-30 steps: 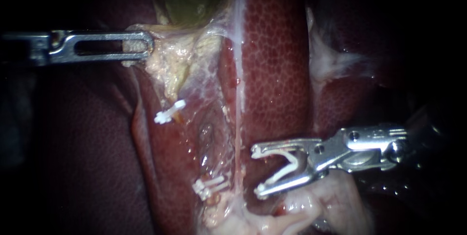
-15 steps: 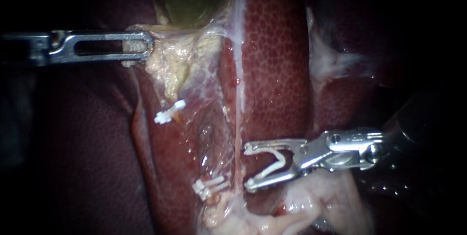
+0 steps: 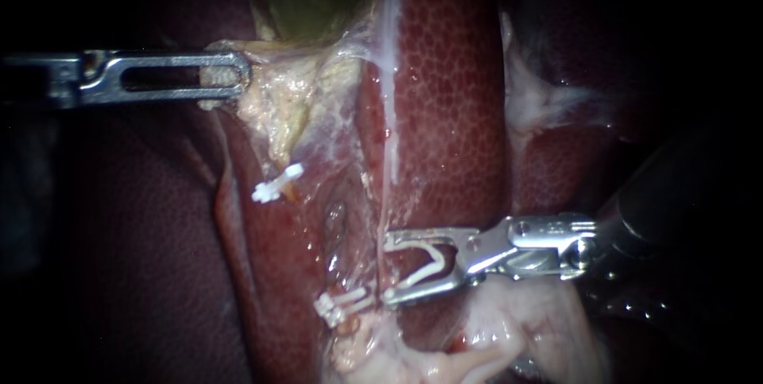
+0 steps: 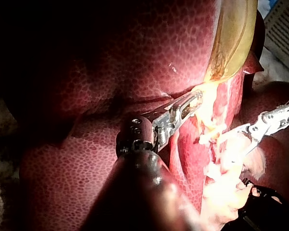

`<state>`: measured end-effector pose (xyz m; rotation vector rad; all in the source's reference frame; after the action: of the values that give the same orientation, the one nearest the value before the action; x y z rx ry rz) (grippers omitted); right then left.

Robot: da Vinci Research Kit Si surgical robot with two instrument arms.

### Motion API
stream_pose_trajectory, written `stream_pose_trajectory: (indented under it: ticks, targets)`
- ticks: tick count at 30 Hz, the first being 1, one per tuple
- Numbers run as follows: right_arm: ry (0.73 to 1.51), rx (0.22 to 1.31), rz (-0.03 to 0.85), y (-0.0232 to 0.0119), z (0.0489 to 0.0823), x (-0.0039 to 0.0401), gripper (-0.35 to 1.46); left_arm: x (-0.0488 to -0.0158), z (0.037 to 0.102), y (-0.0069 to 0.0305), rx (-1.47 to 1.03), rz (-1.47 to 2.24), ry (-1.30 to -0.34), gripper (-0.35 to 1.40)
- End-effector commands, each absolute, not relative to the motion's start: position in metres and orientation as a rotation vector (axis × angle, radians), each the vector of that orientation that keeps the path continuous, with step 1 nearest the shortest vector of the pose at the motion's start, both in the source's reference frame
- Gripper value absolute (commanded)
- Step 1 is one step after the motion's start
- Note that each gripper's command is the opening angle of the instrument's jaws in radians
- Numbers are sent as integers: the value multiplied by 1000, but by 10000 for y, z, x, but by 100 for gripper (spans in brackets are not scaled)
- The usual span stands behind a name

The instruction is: Clipping first clip right tube

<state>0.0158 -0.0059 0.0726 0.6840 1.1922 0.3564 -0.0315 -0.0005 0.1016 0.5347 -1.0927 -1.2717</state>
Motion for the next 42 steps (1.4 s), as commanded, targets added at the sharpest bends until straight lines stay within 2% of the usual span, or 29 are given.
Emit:
stream_pose_trajectory:
  ticks: [1, 30, 42]
  targets:
    - [1192, 685, 355, -59, 726, 159, 60, -315, 1016, -5, 534, -1272, -1093, -35]
    - [1179, 747, 378, -70, 738, 185, 58, -316, 1016, -6, 534, -1272, -1093, -35]
    - [1176, 761, 379, -74, 741, 185, 52, -316, 1016, -6, 534, -1272, -1093, -35]
